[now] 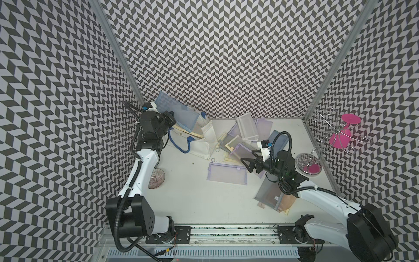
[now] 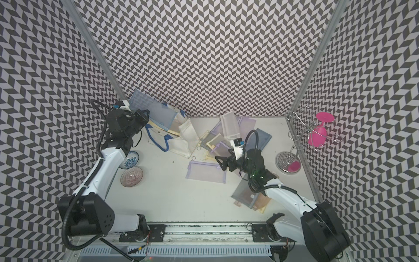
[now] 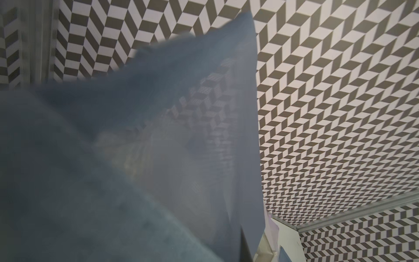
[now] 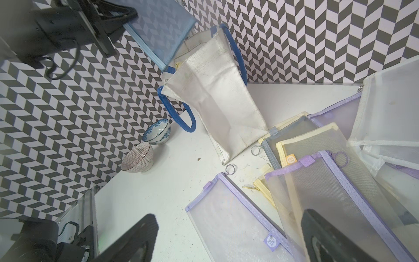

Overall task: Put the pencil pouch into the canvas bag
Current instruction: Place the pencil pouch in the canvas bag.

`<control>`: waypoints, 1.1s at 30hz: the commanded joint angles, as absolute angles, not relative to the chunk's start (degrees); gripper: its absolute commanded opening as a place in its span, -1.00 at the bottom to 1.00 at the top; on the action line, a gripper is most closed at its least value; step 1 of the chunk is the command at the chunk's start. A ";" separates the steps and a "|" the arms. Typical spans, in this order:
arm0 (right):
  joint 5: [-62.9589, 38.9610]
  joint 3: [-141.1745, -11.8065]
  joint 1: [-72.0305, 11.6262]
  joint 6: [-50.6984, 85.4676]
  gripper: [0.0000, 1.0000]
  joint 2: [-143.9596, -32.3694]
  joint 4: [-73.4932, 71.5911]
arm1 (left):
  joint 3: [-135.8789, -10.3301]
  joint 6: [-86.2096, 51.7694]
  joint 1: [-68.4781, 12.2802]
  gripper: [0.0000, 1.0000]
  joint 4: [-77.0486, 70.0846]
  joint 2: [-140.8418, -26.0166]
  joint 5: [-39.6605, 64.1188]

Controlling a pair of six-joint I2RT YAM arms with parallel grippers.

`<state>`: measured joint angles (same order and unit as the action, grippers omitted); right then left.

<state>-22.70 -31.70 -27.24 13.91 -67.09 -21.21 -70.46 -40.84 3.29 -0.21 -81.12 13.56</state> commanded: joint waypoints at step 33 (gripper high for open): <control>-19.25 -29.08 -27.20 14.50 0.99 -62.40 -26.39 | -79.84 -37.22 -4.82 -0.37 9.23 -95.00 -2.38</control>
